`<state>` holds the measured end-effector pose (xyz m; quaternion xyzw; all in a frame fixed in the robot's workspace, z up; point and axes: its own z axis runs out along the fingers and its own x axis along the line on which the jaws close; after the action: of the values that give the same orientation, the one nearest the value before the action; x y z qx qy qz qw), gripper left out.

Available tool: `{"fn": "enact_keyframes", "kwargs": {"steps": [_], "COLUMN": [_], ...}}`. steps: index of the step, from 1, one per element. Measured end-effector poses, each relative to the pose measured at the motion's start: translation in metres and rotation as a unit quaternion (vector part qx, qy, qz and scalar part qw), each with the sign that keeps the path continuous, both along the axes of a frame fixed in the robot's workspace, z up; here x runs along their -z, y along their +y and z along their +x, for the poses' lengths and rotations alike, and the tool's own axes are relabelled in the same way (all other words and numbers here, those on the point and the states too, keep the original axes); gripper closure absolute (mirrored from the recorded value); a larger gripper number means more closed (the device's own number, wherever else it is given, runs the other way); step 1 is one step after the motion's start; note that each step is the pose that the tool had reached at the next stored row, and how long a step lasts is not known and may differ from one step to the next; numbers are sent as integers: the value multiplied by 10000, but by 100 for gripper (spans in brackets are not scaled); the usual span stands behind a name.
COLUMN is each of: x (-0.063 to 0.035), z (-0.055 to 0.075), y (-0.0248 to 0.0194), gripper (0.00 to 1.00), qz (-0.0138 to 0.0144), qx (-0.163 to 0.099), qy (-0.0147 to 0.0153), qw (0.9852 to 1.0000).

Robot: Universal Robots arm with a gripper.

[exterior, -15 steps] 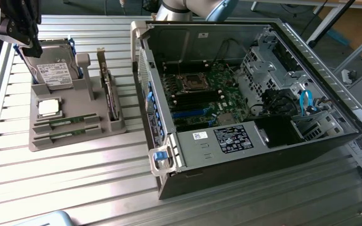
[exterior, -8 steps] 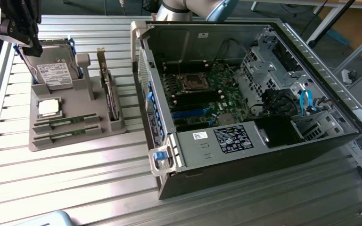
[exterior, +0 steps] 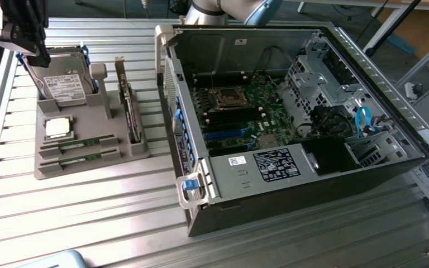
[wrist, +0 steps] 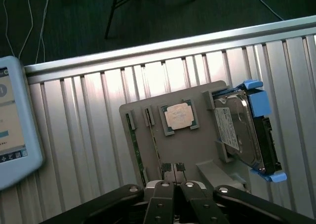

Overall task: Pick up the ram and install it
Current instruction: 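Pick up the ram and move it above insertion slot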

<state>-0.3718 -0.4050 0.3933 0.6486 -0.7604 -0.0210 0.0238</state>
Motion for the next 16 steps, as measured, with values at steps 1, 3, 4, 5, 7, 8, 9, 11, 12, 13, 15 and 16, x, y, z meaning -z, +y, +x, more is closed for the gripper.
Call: {"fn": "enact_keyframes", "kwargs": {"steps": [1, 3, 4, 5, 7, 8, 9, 11, 12, 13, 15, 16], "x": [0, 1, 1, 1, 2, 2, 2, 1, 2, 2, 2, 2], "z": [0, 1, 1, 2, 3, 3, 3, 1, -6, -12, -20, -23], "y": [0, 0, 0, 0, 0, 0, 0, 0, 1, 1, 0, 0], "gripper": [89, 89, 89, 89, 89, 89, 89, 89, 89, 89, 89, 89], "qz": [0, 0, 0, 0, 0, 0, 0, -1, -2, -2, -4, -5], "qx": [-54, -215, -284, -370, -528, -609, -662, -697, -701, -705, -712, -716], "qy": [-1, -3, -5, -7, -10, -12, -12, -13, -35, -63, -125, -164], "qw": [10000, 9998, 9996, 9993, 9986, 9981, 9978, 9976, 9975, 9975, 9974, 9973]}}
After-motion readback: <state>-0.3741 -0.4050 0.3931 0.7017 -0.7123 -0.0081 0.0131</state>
